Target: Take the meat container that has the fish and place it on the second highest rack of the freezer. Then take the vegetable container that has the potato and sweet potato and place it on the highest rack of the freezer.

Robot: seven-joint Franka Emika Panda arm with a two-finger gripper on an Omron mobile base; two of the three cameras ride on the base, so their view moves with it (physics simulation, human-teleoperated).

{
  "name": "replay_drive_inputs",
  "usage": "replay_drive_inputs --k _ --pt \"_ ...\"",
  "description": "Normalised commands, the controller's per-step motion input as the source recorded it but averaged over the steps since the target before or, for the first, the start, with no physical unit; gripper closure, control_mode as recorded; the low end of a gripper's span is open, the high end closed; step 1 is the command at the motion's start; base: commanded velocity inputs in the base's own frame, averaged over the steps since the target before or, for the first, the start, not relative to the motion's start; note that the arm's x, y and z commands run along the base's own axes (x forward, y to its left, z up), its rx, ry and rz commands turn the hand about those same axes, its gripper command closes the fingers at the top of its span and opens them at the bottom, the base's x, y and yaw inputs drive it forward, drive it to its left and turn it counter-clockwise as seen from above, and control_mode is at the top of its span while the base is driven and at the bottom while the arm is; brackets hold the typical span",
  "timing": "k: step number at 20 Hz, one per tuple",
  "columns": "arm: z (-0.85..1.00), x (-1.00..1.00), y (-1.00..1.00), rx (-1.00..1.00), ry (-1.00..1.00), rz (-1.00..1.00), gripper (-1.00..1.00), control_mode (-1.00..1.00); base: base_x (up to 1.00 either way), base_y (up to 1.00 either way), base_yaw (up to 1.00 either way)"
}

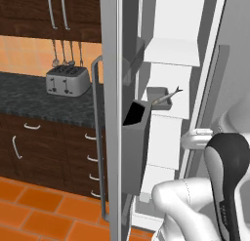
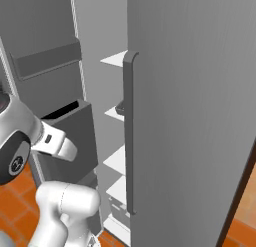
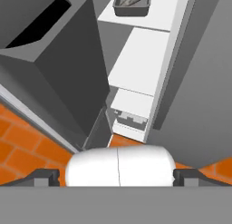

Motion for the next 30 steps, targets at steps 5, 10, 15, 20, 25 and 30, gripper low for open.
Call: replay_drive_inputs --k 5,10,15,20,25,30 --pt "0.0 0.0 0.0 0.0 0.0 0.0 -1.0 1.0 -0.68 -0.45 0.2" --pt "0.0 0.0 0.0 0.0 0.0 0.0 -1.0 1.0 -0.57 -0.32 0.74" --pt "0.0 0.0 0.0 0.0 0.0 0.0 -1.0 1.0 -0.36 0.0 0.96" --pt "0.0 0.0 0.0 0.0 0.0 0.0 -1.0 1.0 -0.5 0.35 0.91" --pt "0.0 0.0 0.0 0.0 0.0 0.0 -1.0 1.0 -0.25 0.53 0.6" --pt "0.0 0.0 0.0 0.0 0.0 0.0 -1.0 1.0 0.4 0.69 0.05"
